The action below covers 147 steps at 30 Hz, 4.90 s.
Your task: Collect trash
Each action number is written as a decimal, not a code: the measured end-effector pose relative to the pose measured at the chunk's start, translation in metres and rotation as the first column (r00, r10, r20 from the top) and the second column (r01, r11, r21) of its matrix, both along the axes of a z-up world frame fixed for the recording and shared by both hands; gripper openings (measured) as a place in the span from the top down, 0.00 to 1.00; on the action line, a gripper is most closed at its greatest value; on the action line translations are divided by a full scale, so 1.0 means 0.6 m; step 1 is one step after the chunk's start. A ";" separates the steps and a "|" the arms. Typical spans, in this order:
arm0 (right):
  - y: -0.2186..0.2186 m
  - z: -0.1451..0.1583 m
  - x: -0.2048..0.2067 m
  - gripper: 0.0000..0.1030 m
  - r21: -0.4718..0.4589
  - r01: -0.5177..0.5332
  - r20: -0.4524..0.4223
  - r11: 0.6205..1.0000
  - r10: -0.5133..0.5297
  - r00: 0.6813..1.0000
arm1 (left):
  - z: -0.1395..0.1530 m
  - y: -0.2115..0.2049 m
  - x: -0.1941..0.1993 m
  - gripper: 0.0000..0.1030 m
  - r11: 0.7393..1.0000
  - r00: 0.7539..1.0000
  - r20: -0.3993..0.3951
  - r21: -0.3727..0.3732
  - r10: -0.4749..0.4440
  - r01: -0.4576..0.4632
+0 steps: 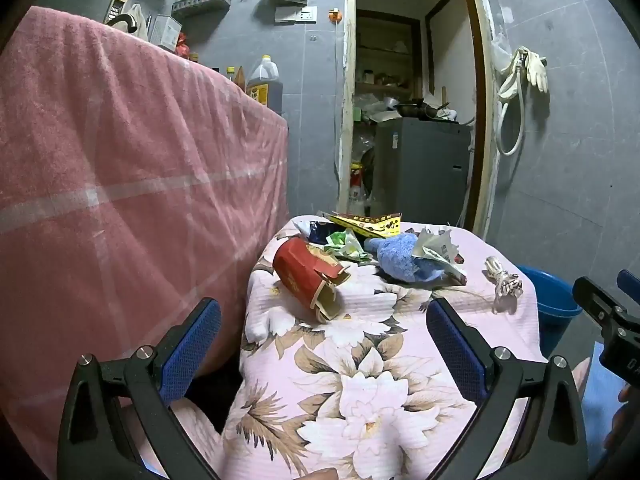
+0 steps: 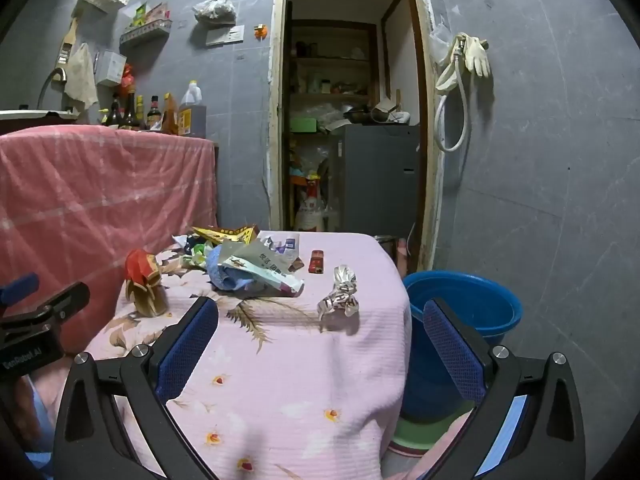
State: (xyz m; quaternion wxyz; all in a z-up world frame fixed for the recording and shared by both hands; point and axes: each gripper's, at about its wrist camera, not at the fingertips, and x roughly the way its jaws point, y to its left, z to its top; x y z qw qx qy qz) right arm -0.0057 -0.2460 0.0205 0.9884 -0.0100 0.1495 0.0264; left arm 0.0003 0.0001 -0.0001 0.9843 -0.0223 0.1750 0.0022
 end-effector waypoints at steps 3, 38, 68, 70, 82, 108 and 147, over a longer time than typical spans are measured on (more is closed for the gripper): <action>0.000 0.000 -0.001 0.00 0.003 0.001 0.003 1.000 -0.001 1.000 | -0.001 0.000 0.001 0.02 1.000 1.000 -0.002 0.004 -0.002 0.002; 0.000 -0.001 -0.005 0.00 0.007 -0.001 0.005 1.000 0.001 1.000 | -0.006 0.000 0.001 0.02 1.000 1.000 -0.003 0.003 0.002 -0.002; 0.003 0.000 -0.004 0.00 0.006 -0.003 0.008 1.000 0.003 1.000 | -0.006 0.001 0.001 0.02 1.000 1.000 -0.003 0.000 0.001 -0.001; 0.002 0.000 -0.004 0.00 0.006 -0.003 0.007 1.000 0.003 1.000 | -0.006 0.001 0.001 0.02 1.000 1.000 -0.004 0.000 0.002 -0.002; 0.002 -0.003 -0.003 0.00 0.006 -0.003 0.007 1.000 0.003 1.000 | -0.006 0.001 0.001 0.02 1.000 1.000 -0.004 -0.001 0.002 -0.002; 0.034 0.007 0.095 0.00 0.048 -0.140 0.014 0.989 0.139 0.990 | 0.002 0.028 0.098 0.02 0.995 0.994 -0.036 -0.006 0.104 -0.104; 0.095 -0.078 0.371 0.16 0.201 -0.268 -0.407 0.942 0.330 0.852 | -0.035 0.073 0.264 0.71 0.974 0.946 -0.316 -0.227 -0.068 -0.005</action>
